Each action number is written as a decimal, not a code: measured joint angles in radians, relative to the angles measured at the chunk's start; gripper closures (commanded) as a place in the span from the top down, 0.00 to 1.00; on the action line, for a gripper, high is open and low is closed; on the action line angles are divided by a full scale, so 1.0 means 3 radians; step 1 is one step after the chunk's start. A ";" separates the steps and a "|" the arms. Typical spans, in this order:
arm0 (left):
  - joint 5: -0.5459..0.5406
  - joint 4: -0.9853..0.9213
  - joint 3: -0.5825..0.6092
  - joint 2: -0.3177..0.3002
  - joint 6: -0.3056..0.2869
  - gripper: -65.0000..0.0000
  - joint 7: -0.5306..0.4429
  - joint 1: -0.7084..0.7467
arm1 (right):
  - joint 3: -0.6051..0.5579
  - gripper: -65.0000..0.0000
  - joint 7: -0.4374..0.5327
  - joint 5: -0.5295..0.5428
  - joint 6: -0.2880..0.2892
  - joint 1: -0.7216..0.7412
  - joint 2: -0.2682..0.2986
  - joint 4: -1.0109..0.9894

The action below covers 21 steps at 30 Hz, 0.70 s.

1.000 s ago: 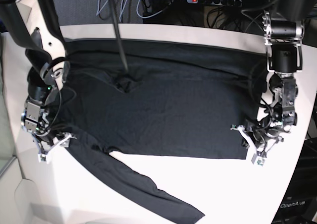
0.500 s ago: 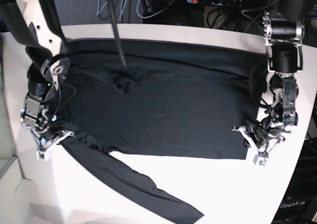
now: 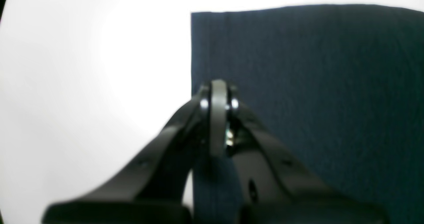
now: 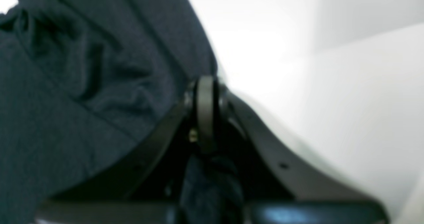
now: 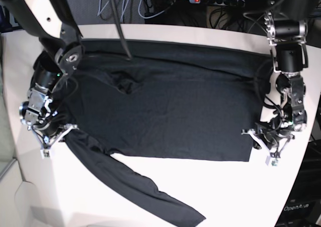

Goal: Fold the T-shirt properly
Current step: 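Lower both grippers and close them on the hem corners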

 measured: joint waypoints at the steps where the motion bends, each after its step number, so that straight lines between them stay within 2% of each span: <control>1: -0.0001 0.0000 0.0000 0.0004 -0.0001 0.00 0.0008 0.0001 | 0.0000 0.00 -0.0004 -0.0001 -0.0005 -0.0018 -0.0029 0.0095; 7: -0.0014 0.0000 0.0000 0.0005 -0.0001 0.00 -0.0004 0.0000 | -0.0010 0.00 0.0029 0.0006 -0.0003 0.0009 -0.0120 0.0305; 15: -0.0015 -0.0010 0.0000 0.0006 -0.0001 0.00 -0.0033 0.0000 | -0.0004 0.00 0.0003 0.0001 -0.0001 -0.0009 -0.0121 0.0305; 17: -0.0018 -0.0010 -0.0013 0.0006 0.0000 0.00 -0.0148 0.0001 | -0.0004 0.00 0.0001 0.0001 -0.0003 -0.0010 -0.0122 0.0305; 21: 0.0000 -0.0013 -0.0289 0.0118 0.0001 0.00 -0.0214 -0.0004 | -0.0004 0.00 0.0000 0.0001 -0.0001 -0.0010 -0.0122 0.0305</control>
